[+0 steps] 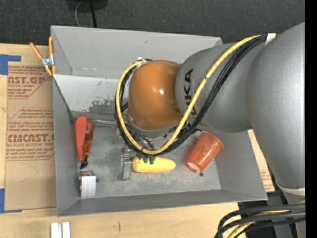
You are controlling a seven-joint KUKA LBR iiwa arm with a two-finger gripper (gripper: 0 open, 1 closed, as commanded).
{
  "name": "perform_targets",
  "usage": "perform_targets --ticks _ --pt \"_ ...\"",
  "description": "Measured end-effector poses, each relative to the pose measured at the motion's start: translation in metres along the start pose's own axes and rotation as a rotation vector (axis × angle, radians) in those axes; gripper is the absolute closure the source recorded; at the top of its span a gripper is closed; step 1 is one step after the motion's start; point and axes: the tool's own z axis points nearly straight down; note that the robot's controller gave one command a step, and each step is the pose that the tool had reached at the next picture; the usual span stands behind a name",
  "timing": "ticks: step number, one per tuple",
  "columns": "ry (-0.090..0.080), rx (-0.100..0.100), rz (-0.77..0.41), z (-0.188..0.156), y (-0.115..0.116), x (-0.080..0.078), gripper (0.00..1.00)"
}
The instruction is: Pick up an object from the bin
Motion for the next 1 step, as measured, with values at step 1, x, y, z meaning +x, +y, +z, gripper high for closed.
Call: perform_targets --ticks 1 --pt "-0.007 -0.002 0.001 -0.0043 -0.0006 -0.0020 0.00"
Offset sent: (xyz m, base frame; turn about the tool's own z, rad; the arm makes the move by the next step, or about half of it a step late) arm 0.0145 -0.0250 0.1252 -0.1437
